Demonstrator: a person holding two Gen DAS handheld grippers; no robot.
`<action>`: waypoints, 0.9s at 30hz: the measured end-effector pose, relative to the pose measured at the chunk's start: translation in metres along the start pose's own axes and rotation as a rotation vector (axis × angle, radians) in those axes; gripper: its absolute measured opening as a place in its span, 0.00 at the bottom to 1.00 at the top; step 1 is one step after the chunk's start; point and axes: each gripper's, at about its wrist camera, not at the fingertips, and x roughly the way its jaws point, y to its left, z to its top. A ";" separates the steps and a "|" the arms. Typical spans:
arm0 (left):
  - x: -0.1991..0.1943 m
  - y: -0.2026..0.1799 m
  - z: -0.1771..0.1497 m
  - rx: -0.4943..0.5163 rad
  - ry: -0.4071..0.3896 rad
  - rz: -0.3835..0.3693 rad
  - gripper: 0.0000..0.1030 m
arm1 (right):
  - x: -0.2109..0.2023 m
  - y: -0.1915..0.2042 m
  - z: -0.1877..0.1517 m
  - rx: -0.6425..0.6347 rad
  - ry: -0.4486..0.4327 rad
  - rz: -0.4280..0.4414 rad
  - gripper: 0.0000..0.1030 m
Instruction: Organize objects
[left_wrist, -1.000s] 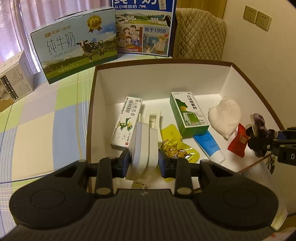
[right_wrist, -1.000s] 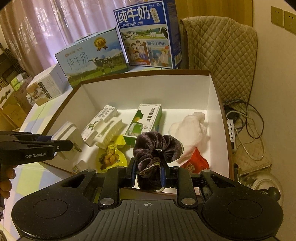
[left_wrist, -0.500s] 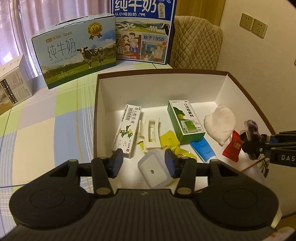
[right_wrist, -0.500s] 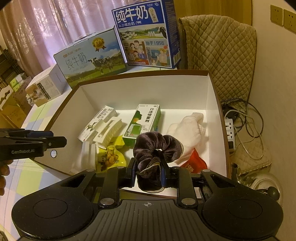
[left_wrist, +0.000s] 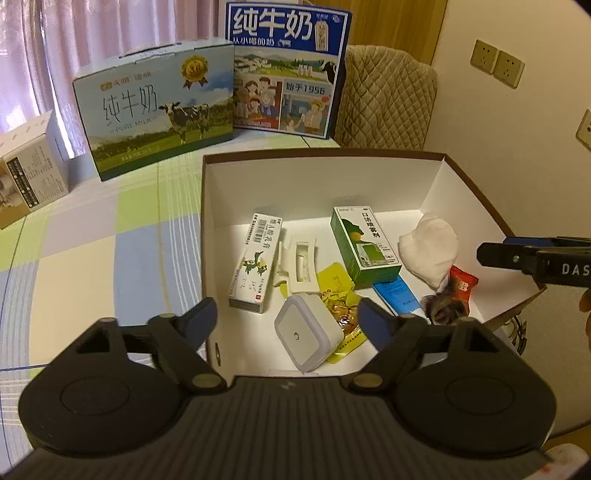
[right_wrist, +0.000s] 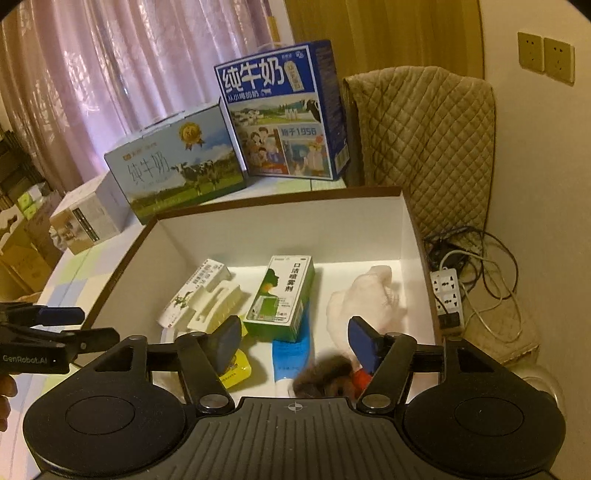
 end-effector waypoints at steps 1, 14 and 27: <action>-0.003 0.000 -0.001 0.000 -0.005 -0.001 0.82 | -0.002 0.000 0.000 0.000 -0.002 0.003 0.62; -0.049 0.014 -0.011 -0.018 -0.061 0.018 0.96 | -0.037 0.015 -0.017 -0.012 -0.009 0.008 0.66; -0.103 0.035 -0.050 -0.033 -0.080 0.073 0.99 | -0.077 0.054 -0.038 -0.011 -0.041 0.075 0.68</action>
